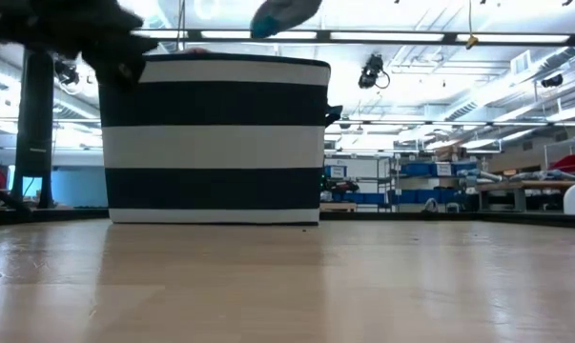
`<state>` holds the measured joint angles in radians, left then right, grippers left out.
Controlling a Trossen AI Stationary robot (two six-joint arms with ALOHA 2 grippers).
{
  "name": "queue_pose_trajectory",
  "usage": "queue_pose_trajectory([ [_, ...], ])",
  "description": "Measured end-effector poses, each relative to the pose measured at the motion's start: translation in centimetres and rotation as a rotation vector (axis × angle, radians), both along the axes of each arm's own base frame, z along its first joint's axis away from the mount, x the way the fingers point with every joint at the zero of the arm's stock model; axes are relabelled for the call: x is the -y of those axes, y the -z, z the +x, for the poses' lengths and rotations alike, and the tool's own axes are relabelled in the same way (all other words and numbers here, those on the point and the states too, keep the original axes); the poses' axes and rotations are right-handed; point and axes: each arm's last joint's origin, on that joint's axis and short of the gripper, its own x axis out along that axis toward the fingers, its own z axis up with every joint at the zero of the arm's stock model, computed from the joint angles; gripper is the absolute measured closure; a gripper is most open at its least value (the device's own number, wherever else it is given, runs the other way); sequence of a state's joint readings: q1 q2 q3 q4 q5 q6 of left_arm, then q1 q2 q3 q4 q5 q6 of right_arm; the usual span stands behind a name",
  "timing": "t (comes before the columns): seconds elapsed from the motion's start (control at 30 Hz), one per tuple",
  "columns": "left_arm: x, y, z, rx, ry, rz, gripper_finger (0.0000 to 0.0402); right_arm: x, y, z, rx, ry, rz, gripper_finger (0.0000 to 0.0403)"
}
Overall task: Sort clothes
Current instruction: Put the gray sock into the blue laundry bin
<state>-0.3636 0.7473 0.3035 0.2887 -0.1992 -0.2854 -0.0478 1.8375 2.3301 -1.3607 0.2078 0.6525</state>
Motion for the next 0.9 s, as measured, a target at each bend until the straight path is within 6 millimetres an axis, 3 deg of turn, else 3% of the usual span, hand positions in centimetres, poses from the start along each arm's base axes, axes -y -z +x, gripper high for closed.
queue_pose_trajectory([
  [0.27,-1.9,2.4,0.0,-0.067,-0.018,0.021,0.0275,2.9,0.5,3.8,0.153,-0.017,-0.065,0.04],
  [0.5,-3.9,4.5,-0.4,-0.069,0.008,0.009,0.0275,7.0,1.0,6.0,0.268,-0.009,-0.115,0.0401],
  [0.73,-5.7,5.5,-0.9,-0.001,-0.042,0.043,0.0275,10.7,4.8,9.2,0.256,-0.043,-0.077,0.0397],
  [0.9,-6.4,6.2,-1.4,-0.002,-0.017,0.026,0.0275,12.5,7.3,10.5,0.218,-0.053,-0.027,0.0397],
])
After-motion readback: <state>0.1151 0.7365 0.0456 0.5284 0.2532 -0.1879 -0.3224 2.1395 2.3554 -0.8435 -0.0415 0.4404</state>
